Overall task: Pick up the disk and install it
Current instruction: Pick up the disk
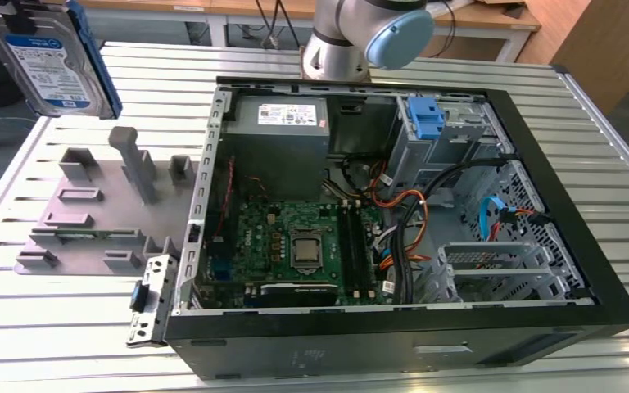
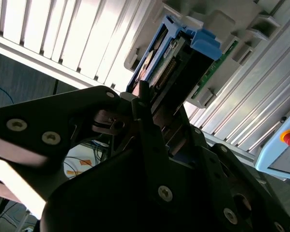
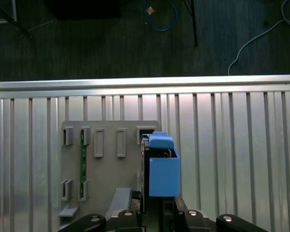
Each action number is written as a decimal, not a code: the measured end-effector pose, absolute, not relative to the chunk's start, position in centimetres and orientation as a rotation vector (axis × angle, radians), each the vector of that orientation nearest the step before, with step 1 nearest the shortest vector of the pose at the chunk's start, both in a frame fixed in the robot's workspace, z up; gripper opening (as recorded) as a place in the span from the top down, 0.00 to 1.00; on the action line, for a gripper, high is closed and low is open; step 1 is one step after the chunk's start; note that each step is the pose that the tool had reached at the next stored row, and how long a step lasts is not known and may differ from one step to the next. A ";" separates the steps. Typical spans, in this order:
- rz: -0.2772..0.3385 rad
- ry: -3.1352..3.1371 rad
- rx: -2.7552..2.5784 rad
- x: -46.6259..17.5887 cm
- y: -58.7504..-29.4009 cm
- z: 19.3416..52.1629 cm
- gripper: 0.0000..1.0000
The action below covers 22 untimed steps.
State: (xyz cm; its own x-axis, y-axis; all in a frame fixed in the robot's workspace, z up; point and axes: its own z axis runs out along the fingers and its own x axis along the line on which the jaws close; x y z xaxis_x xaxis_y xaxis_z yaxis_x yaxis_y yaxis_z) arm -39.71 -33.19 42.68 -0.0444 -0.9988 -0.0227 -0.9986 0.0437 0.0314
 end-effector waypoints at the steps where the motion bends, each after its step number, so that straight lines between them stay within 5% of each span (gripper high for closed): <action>1: -0.060 -2.266 2.168 -39.7 -33.2 42.7 0.65; 22: -0.060 -2.266 2.168 -39.7 -33.2 44.8 0.65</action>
State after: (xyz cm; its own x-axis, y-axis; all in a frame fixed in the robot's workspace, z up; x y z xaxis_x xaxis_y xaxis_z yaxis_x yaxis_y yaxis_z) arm -39.71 -33.19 44.83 -0.0444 -0.9988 -0.0227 -0.9986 0.0437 0.0313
